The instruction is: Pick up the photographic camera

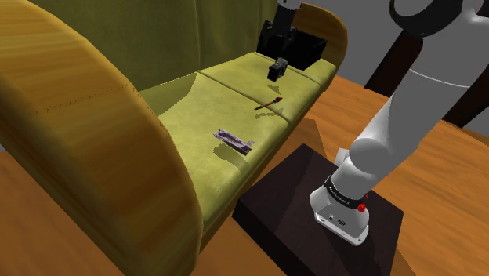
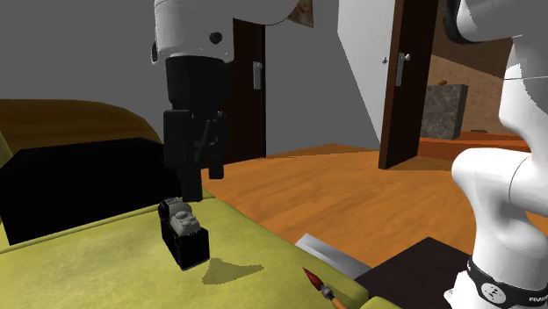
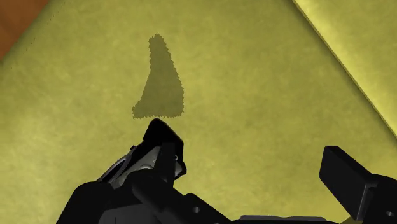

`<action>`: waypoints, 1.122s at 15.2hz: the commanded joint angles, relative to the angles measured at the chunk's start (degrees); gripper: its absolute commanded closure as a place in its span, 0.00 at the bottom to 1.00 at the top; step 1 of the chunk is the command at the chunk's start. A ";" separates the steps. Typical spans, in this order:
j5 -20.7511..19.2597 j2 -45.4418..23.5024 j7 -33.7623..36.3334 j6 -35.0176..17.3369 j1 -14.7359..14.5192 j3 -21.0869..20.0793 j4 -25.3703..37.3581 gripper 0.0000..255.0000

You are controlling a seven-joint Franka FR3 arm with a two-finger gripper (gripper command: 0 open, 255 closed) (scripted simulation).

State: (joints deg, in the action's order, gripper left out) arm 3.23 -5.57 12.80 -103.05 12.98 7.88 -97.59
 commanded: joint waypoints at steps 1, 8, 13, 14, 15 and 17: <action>1.02 -3.68 1.24 0.56 1.28 1.14 3.46 0.00; 5.12 -15.64 5.76 2.63 6.18 4.45 14.61 0.00; 7.05 -20.65 7.63 2.30 8.56 5.57 18.00 0.00; 7.09 -20.72 7.55 1.57 8.53 5.55 17.34 0.00; 7.13 -20.81 7.47 0.85 8.50 5.53 16.70 0.00; 7.22 -21.03 7.31 -0.56 8.44 5.48 15.49 0.00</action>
State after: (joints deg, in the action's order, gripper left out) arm 10.42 -26.55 20.09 -102.85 21.52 13.40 -81.40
